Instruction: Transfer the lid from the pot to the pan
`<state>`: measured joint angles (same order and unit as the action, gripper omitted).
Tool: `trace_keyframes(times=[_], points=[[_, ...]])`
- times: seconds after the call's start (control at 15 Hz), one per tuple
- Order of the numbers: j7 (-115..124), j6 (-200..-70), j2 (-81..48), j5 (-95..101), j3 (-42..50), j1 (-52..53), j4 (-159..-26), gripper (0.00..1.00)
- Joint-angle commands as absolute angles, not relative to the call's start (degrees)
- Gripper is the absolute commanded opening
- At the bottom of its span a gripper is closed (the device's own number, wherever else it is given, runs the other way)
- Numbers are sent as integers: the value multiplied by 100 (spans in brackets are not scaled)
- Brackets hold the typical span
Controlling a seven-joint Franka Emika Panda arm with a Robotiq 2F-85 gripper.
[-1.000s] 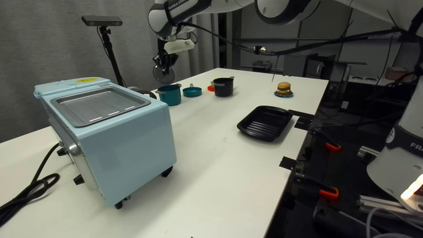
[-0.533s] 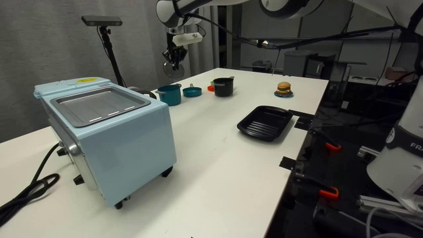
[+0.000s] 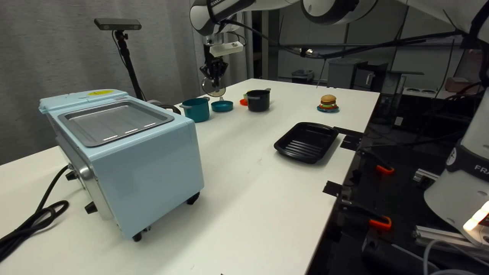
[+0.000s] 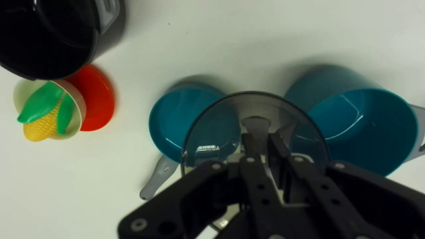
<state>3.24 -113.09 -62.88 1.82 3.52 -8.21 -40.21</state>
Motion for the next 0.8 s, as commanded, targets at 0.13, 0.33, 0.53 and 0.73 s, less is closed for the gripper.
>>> trace_keyframes(times=[0.13, 0.33, 0.53, 0.73], points=[[736, -11140, -6970, 263, 581, -865, -3218, 4], [1025, -11232, -7167, 364, 782, -874, -3042, 4], [1275, -11265, -7295, 367, 916, -886, -2916, 4], [1524, -11297, -7365, 317, 945, -861, -2852, 4]])
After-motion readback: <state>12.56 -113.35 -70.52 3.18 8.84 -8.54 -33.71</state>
